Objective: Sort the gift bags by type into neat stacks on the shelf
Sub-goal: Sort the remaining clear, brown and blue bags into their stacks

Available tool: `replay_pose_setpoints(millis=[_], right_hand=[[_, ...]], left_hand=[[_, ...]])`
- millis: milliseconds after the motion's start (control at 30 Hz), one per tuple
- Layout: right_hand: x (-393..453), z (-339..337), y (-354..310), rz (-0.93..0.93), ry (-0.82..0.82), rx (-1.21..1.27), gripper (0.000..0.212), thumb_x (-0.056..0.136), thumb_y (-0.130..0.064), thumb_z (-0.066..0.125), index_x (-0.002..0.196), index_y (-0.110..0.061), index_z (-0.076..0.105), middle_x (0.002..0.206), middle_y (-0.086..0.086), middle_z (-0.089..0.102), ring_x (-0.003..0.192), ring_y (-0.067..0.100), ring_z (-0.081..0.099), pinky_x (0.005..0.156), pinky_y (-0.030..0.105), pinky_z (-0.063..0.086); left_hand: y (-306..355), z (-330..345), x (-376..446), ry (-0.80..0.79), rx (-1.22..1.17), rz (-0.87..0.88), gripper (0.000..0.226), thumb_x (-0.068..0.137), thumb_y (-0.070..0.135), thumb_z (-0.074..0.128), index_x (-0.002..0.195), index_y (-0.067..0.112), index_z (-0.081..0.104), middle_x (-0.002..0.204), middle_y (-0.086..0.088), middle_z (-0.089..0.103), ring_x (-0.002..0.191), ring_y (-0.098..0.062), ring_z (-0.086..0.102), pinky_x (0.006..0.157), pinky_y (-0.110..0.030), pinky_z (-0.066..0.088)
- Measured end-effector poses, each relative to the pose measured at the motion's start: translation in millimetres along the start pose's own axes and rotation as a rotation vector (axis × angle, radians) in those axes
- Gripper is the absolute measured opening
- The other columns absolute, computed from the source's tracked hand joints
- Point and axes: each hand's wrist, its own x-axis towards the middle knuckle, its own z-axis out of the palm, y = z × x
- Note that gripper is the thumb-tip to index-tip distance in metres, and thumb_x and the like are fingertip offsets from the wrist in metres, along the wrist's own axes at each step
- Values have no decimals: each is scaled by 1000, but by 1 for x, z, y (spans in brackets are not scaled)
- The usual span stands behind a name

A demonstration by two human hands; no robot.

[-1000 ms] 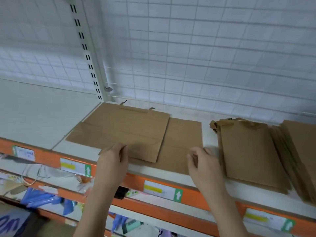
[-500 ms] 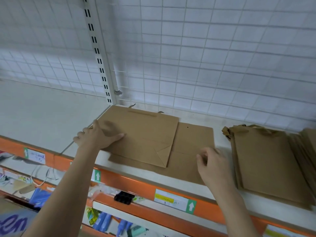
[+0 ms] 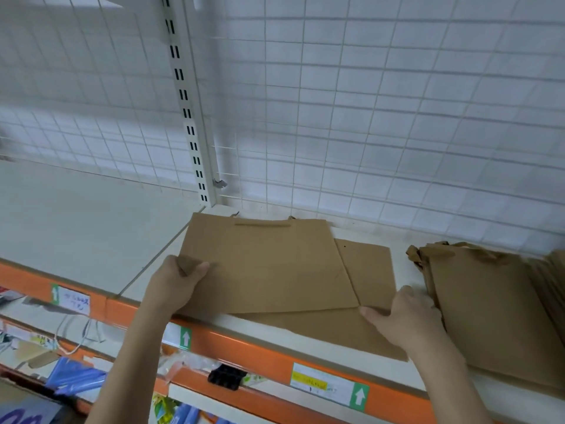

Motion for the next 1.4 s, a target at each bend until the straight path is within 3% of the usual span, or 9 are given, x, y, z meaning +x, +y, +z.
replay_pose_setpoints(millis=[267,400,467,567,667,767,867,1133,1400], right_hand=[[-5,-11,0,-21,-117,113,50,78,-57,61,84,-9,49,82,1,50,77,17,57,71,31,50],[-6,-10,4,-67,-115,356,49,72,-49,71,98,-10,56,99,5,60,89,19,60,79,33,52],[-12,-14,3,-153,-66,509,28,82,-37,65,99,-21,48,106,1,56,94,16,57,80,31,49],[-21,-31,8,-281,7,779,19,89,-26,57,100,-37,47,102,-8,62,92,12,62,85,37,51],[-32,-59,27,-345,93,948,23,91,-23,57,103,-42,52,95,-16,67,85,1,66,76,29,51],[-41,-85,58,-362,218,924,28,91,-25,56,115,-37,53,103,-14,66,92,5,63,81,31,49],[-47,-105,103,-305,327,915,29,89,-26,58,118,-32,55,104,-11,66,98,12,62,90,40,49],[-66,-152,268,-201,476,898,14,87,-24,62,77,-34,62,72,-26,64,69,-13,57,68,22,41],[-49,-173,402,8,421,679,10,90,-25,55,96,-21,47,83,-5,49,74,10,43,75,29,30]], left_hand=[[1,7,-30,126,-56,109,32,85,34,60,93,6,47,78,-3,50,82,-28,49,69,-33,35],[4,1,-35,156,-130,119,31,86,32,61,96,4,49,82,-7,52,85,-31,50,70,-35,35],[7,-2,-39,162,-186,106,28,89,32,57,101,8,48,94,-10,51,88,-28,48,72,-37,36],[9,-1,-45,174,-295,87,27,91,33,53,100,8,49,97,-10,50,90,-29,48,75,-40,41],[10,5,-55,143,-485,43,26,91,38,51,105,15,52,103,-9,52,91,-28,50,72,-38,44],[25,14,-73,91,-636,67,8,92,37,52,86,34,56,93,-8,55,76,-20,51,59,-29,39],[55,37,-101,68,-684,134,8,93,33,51,90,29,56,76,-5,53,64,-15,48,55,-25,35],[147,148,-207,-58,-803,189,5,94,28,50,94,25,53,73,2,54,63,-10,48,44,-16,45],[202,239,-288,-122,-802,217,9,93,28,51,85,30,56,76,4,58,66,-10,50,57,-26,39]])
